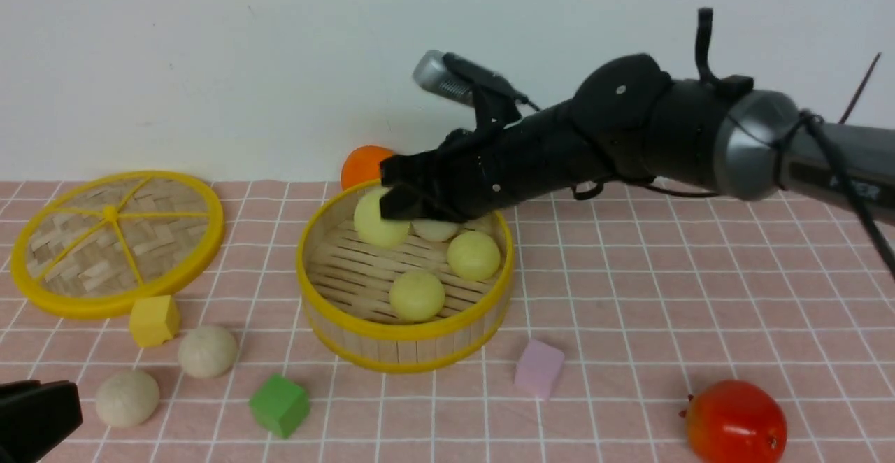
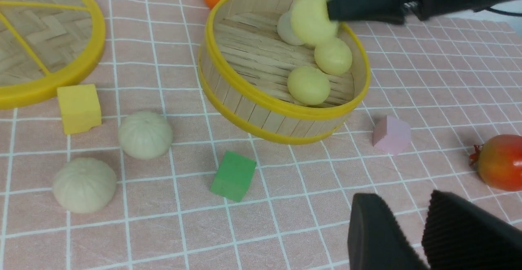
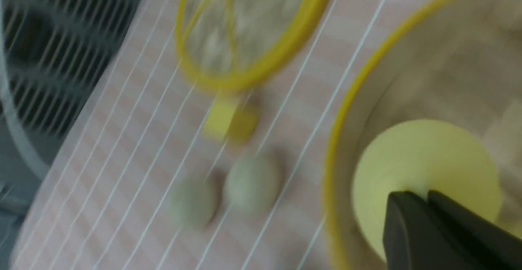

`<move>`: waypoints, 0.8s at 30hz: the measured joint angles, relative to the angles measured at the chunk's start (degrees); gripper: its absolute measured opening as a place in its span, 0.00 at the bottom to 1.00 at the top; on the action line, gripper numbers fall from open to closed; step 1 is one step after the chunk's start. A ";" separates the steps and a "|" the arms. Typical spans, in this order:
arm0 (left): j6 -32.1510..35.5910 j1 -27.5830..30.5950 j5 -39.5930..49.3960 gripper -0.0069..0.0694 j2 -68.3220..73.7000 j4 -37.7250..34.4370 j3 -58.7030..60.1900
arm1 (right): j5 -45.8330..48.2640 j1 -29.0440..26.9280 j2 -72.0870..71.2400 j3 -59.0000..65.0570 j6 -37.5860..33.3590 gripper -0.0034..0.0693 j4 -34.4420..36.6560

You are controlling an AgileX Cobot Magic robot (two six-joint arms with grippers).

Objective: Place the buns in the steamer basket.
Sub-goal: Use the right arm to put the steamed stuffed bun into the steamer, then use the left arm to grab a steamed stuffed bun

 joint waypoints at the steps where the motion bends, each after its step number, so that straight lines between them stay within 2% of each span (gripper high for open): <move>1: 0.00 0.00 0.08 0.41 0.00 0.00 0.00 | -0.74 -0.06 0.44 -0.05 -1.13 0.07 0.84; 3: 0.00 0.00 0.46 0.41 0.00 0.00 0.00 | -3.63 -0.06 3.26 -0.05 -6.68 0.07 5.39; 7: 0.00 0.00 1.20 0.41 0.00 0.00 0.00 | -5.12 0.00 6.21 0.02 -10.03 0.11 8.23; 10: 0.00 0.00 1.40 0.41 0.00 0.00 0.00 | -5.74 0.00 6.93 0.20 -10.80 0.23 7.64; 11: 0.00 0.00 1.46 0.41 0.00 0.00 0.00 | -5.66 0.00 6.56 0.20 -10.93 0.30 6.87; 12: 0.00 0.00 1.46 0.41 0.00 0.00 0.00 | -5.66 0.00 6.46 0.20 -10.98 0.30 6.66; 13: 0.00 0.00 1.46 0.41 0.00 0.00 0.00 | -4.17 -0.21 5.28 0.20 -10.97 0.41 4.20; 17: 0.00 0.00 1.39 0.41 0.12 0.87 0.00 | 3.70 -2.01 -0.18 0.20 -6.68 0.57 -2.62; 20: -0.40 0.00 -0.36 0.41 1.69 1.18 0.33 | 11.57 -4.26 -7.72 0.20 1.12 0.63 -11.36; 21: -0.68 0.00 -0.52 0.41 2.09 1.18 0.33 | 12.63 -4.37 -8.88 0.20 2.22 0.63 -12.10; 24: -6.74 0.00 -4.37 0.41 7.55 1.18 0.38 | 21.21 -5.01 -19.34 0.20 11.27 0.59 -25.96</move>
